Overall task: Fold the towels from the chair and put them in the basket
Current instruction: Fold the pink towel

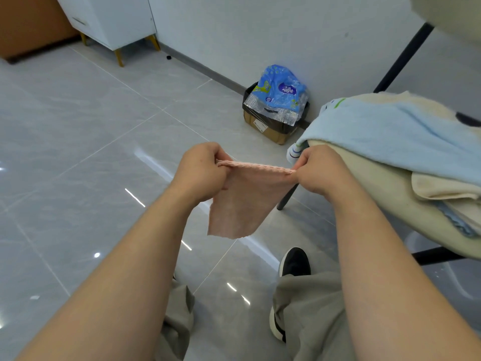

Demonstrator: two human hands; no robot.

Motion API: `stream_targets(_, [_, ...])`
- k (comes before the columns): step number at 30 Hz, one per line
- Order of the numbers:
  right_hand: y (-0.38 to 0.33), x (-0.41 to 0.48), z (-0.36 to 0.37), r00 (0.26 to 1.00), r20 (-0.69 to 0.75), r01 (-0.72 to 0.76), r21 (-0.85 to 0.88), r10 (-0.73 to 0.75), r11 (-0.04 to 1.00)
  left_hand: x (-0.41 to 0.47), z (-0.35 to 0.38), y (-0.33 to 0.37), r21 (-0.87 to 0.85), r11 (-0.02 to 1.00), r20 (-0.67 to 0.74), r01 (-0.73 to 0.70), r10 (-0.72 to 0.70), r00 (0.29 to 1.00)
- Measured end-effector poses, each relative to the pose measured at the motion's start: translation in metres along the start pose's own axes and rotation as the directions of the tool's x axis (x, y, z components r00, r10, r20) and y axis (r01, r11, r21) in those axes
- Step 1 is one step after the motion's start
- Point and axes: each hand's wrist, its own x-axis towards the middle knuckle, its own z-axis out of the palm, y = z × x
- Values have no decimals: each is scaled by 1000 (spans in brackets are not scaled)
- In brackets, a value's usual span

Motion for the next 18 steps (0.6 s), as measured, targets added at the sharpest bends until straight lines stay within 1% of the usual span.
stream_targets(2, [-1, -1, 0, 1000, 0, -5, -44, 5, 999, 0, 1, 0, 20, 1000, 18, -15, 14, 1000])
stream_targets(5, [-2, -5, -3, 1000, 28, 2, -100, 1, 995, -1, 2, 0, 65, 997, -4, -44, 44, 999])
stream_targets(7, [-2, -7, -5, 996, 82, 23, -99, -15, 995, -2, 3, 0, 24, 999, -14, -44, 44, 999])
stream_targets(8, [-3, -8, -5, 990, 136, 49, -65, -40, 997, -2, 3, 1, -6, 999, -14, -49, 48, 999])
stream_targets(9, [-3, -9, -5, 977, 198, 80, 5, -80, 997, -2, 3, 2, -26, 998, -10, -59, 59, 998])
stream_targets(11, [-11, -15, -2, 935, 296, 130, 220, -193, 967, -4, 4, 4, -38, 995, 19, -88, 89, 996])
stream_targets(12, [-17, -18, 0, 916, 311, 153, 316, -254, 937, -5, 4, 5, -41, 994, 40, -101, 102, 994])
stream_targets(14, [-28, -21, 4, 896, 286, 206, 412, -341, 887, -5, 6, 6, -46, 992, 77, -115, 118, 990])
stream_targets(16, [-35, -24, 7, 893, 239, 256, 427, -381, 867, -6, 8, 6, -54, 991, 101, -121, 126, 987])
stream_targets(18, [-38, -25, 9, 897, 189, 302, 401, -400, 865, -6, 9, 5, -66, 989, 119, -130, 137, 983])
